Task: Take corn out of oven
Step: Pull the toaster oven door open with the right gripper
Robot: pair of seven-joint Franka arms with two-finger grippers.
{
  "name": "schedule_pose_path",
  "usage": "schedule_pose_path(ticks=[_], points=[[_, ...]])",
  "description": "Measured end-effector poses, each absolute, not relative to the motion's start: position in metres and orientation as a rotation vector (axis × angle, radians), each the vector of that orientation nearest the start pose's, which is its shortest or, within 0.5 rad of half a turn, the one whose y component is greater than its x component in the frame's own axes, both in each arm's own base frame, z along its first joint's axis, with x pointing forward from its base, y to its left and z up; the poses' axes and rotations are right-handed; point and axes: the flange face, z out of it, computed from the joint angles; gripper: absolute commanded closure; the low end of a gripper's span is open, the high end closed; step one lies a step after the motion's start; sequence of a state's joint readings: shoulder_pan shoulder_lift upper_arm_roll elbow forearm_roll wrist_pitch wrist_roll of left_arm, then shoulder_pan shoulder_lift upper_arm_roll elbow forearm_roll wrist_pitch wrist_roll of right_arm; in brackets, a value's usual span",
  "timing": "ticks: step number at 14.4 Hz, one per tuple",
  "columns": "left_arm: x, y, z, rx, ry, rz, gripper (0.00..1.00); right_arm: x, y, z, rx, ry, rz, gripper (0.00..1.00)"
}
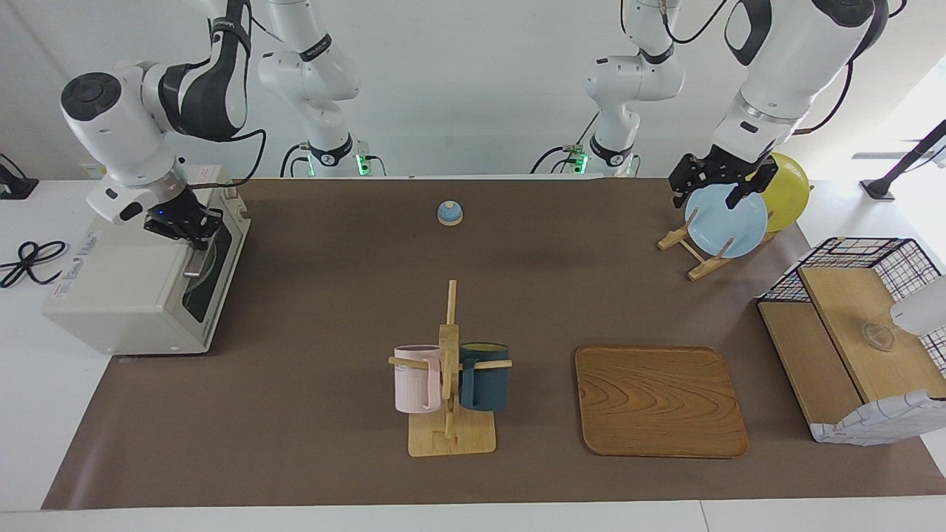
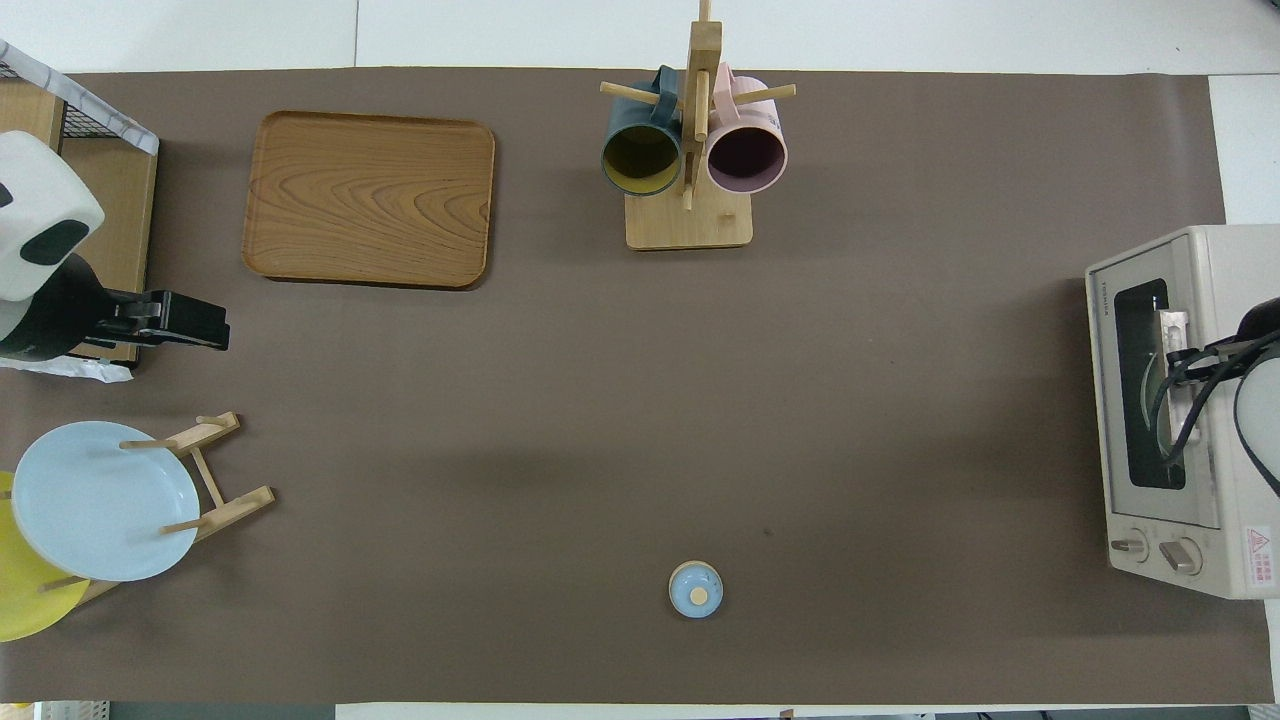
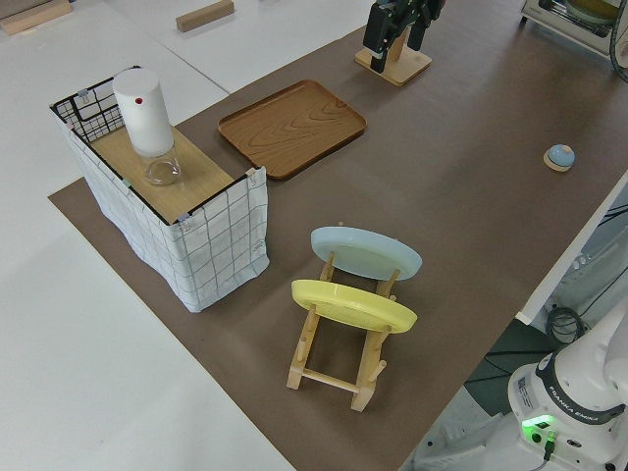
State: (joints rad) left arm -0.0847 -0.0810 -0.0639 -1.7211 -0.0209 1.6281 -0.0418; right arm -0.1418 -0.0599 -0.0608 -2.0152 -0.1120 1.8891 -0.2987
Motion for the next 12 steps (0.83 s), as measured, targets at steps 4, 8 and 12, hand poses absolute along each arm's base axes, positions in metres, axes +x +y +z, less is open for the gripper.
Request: schedule_pose_path(ticks=[4, 8, 12], points=[[0.526, -0.082, 0.602, -3.152, 0.166, 0.022, 0.0, 0.519, -0.107, 0.471, -3.211, -0.243, 0.15, 1.0], [0.526, -0.082, 0.602, -3.152, 0.166, 0.022, 0.0, 0.522, -0.079, 0.463, -3.201, -0.319, 0.165, 1.0], [0.526, -0.082, 0.602, -3.152, 0.166, 0.022, 0.0, 0.522, -0.065, 0.455, -3.189, -0.336, 0.157, 1.0]])
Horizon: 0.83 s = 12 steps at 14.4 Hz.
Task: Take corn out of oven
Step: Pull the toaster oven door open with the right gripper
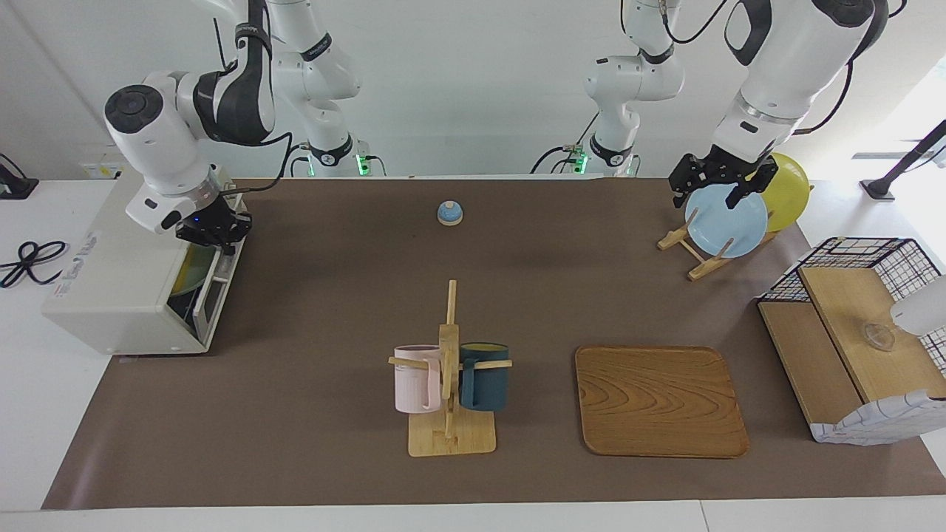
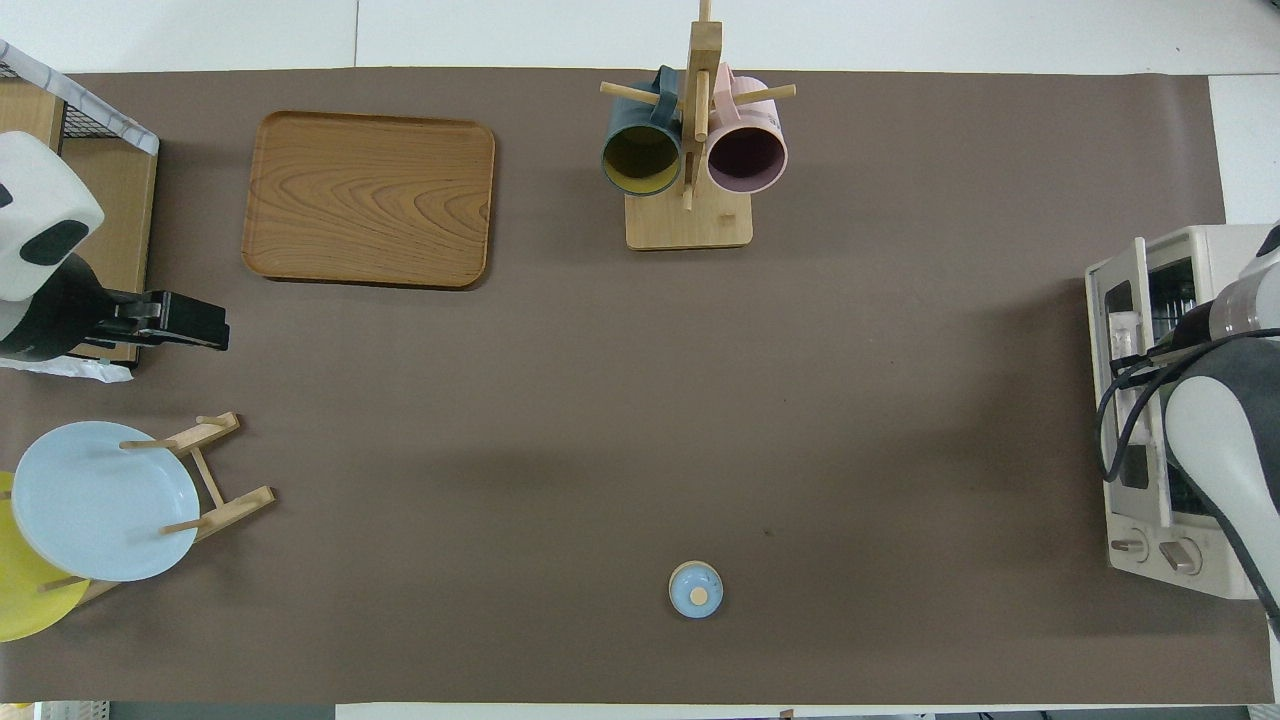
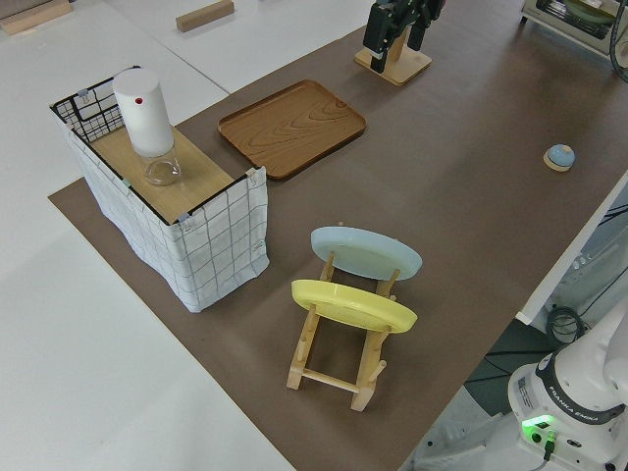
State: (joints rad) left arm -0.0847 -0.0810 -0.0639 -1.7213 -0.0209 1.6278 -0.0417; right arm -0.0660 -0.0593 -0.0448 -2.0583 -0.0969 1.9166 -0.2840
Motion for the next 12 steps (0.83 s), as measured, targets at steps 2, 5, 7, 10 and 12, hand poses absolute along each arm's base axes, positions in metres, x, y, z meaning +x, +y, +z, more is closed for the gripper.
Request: schedule_pose_path(ticks=[2, 5, 7, 10, 12], points=[[0.526, -0.082, 0.602, -3.152, 0.166, 0.022, 0.0, 0.523, -0.05, 0.445, -3.18, -0.34, 0.154, 1.0], [0.526, -0.082, 0.602, -3.152, 0.166, 0.022, 0.0, 0.527, -0.03, 0.421, -3.139, -0.317, 0.161, 1.0], [0.526, -0.082, 0.602, -3.152, 0.166, 0.022, 0.0, 0.533, -0.018, 0.404, -3.134, -0.325, 0.154, 1.0], [0.526, -0.082, 0.602, -3.151, 0.166, 0.024, 0.0, 0.538, -0.002, 0.375, -3.138, -0.347, 0.1, 1.0], [0.526, -0.082, 0.602, -3.151, 0.166, 0.024, 0.0, 0.538, 0.004, 0.362, -3.138, -0.359, 0.081, 1.0]])
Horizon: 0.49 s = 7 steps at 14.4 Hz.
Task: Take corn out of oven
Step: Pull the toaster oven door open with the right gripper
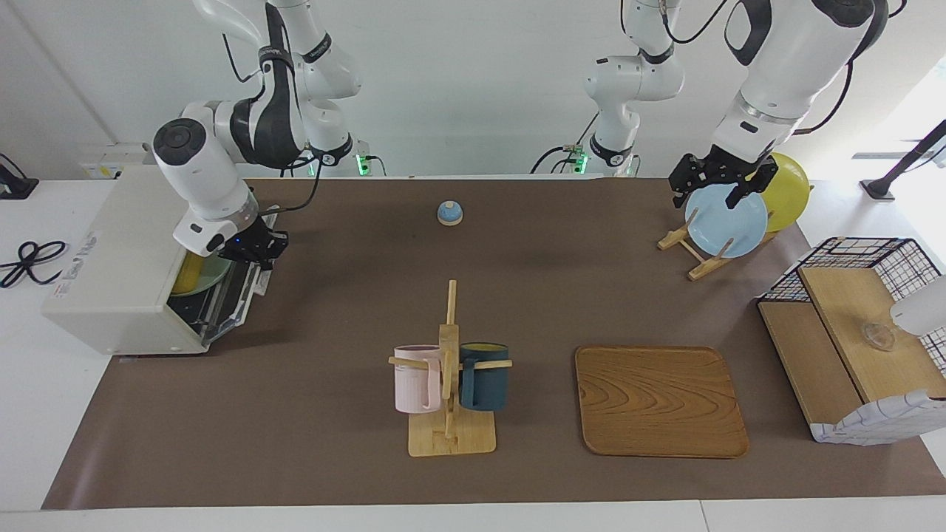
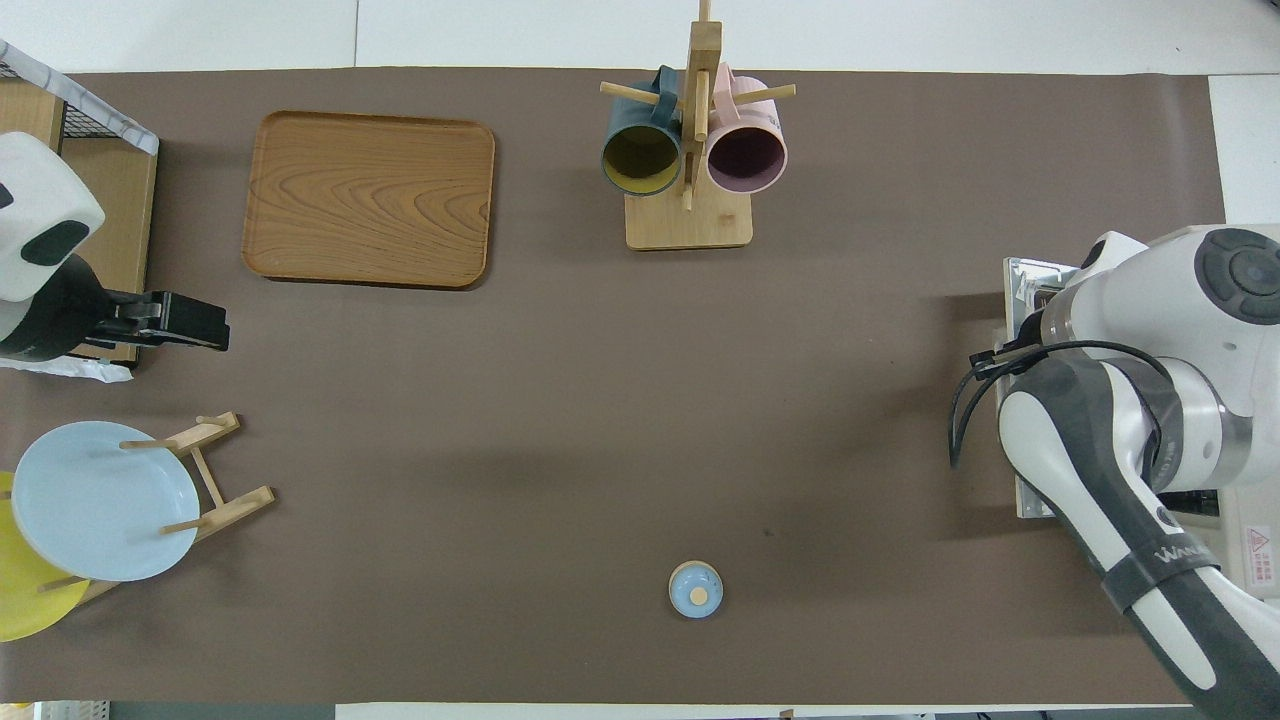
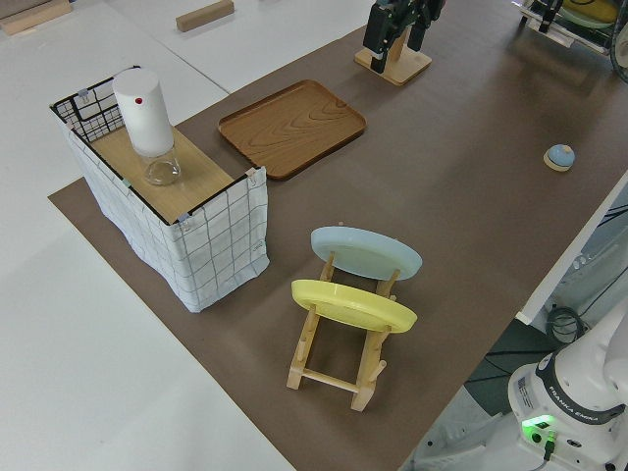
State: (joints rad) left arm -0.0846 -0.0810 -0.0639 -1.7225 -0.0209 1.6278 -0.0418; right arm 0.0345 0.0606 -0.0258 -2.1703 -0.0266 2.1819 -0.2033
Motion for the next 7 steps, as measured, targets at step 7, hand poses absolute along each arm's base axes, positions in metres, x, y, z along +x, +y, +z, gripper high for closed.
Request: schedule_pose_path(ticks=[7], points=[[0.526, -0.082, 0.602, -3.152, 0.165, 0.024, 0.0, 0.54, 0.014, 0.315, -3.134, -0.391, 0.093, 1.0]])
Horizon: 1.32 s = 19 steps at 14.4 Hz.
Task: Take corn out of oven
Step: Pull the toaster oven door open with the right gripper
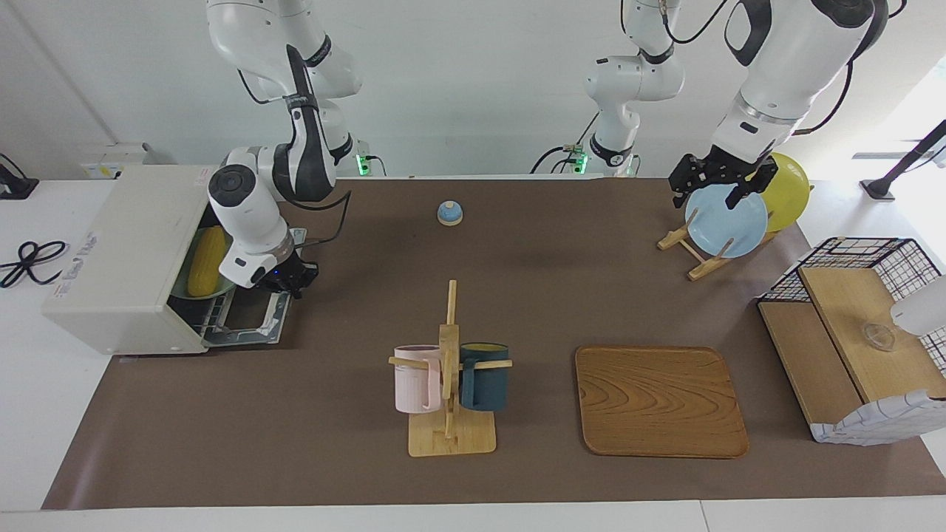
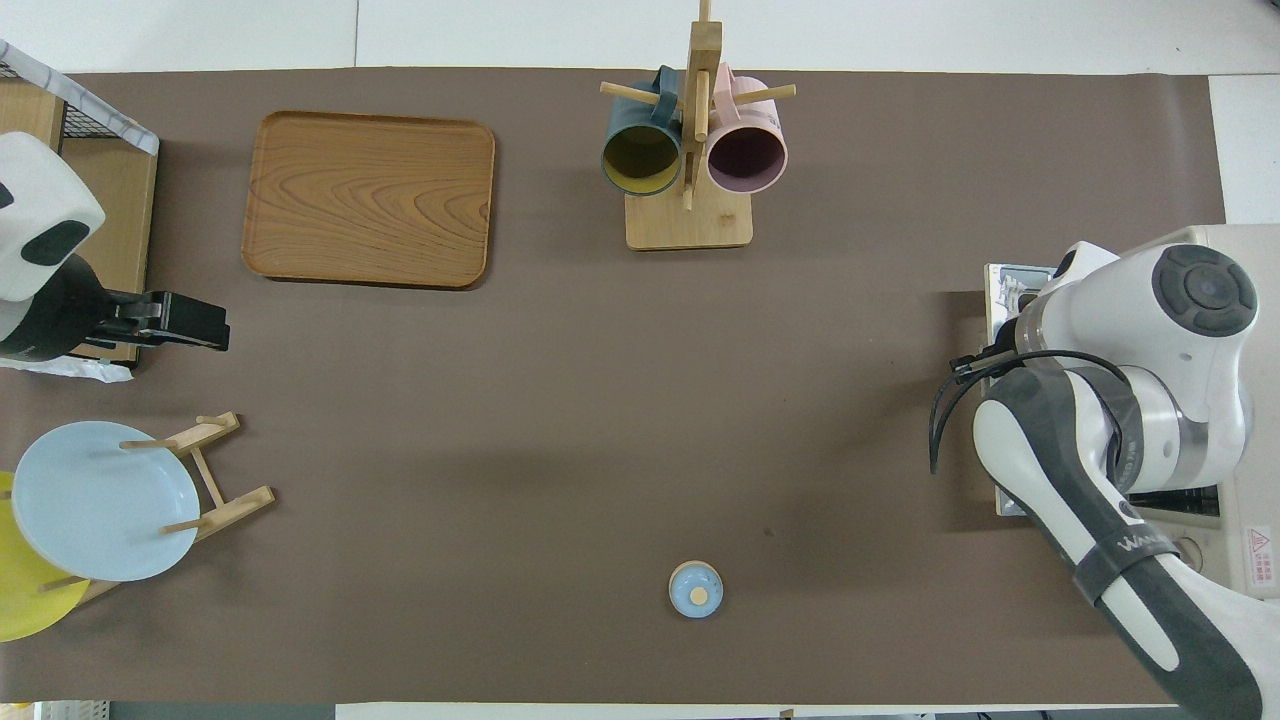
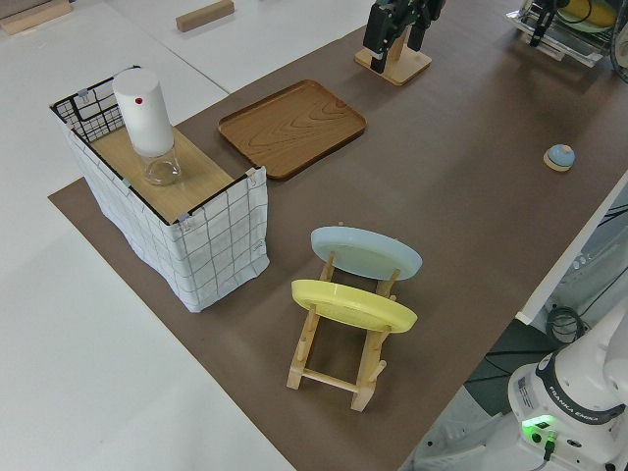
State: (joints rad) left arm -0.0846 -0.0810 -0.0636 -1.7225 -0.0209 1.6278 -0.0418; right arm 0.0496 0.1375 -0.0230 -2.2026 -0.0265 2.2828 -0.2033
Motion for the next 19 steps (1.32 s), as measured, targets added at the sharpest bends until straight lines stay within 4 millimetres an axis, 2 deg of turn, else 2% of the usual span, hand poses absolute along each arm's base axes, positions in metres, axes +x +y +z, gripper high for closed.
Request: schedule_pose_path(ticks=[3, 7, 10, 12, 13, 16, 17, 19], points=[[0.526, -0.082, 0.602, -3.152, 0.165, 0.024, 0.0, 0.541, 0.015, 0.3, -3.133, -0.388, 0.109, 1.0], [0.526, -0.082, 0.601, -3.152, 0.164, 0.025, 0.0, 0.542, 0.018, 0.302, -3.126, -0.329, 0.1, 1.0], [0.526, -0.082, 0.601, -3.152, 0.164, 0.025, 0.0, 0.545, 0.048, 0.309, -3.116, -0.309, 0.073, 0.97], [0.526, -0.082, 0.601, -3.152, 0.164, 0.025, 0.0, 0.55, 0.062, 0.324, -3.115, -0.321, 0.067, 0.92], [0.526, -0.081, 0.601, -3.152, 0.163, 0.025, 0.0, 0.551, 0.06, 0.338, -3.115, -0.313, 0.085, 0.91], [0.527, -0.077, 0.601, -3.153, 0.15, 0.025, 0.0, 0.547, 0.036, 0.392, -3.129, -0.269, 0.117, 0.87], [0.527, -0.076, 0.601, -3.153, 0.146, 0.025, 0.0, 0.541, 0.026, 0.405, -3.16, -0.281, 0.131, 0.86], [0.527, -0.074, 0.601, -3.153, 0.142, 0.025, 0.0, 0.532, 0.006, 0.414, -3.219, -0.291, 0.182, 0.81]])
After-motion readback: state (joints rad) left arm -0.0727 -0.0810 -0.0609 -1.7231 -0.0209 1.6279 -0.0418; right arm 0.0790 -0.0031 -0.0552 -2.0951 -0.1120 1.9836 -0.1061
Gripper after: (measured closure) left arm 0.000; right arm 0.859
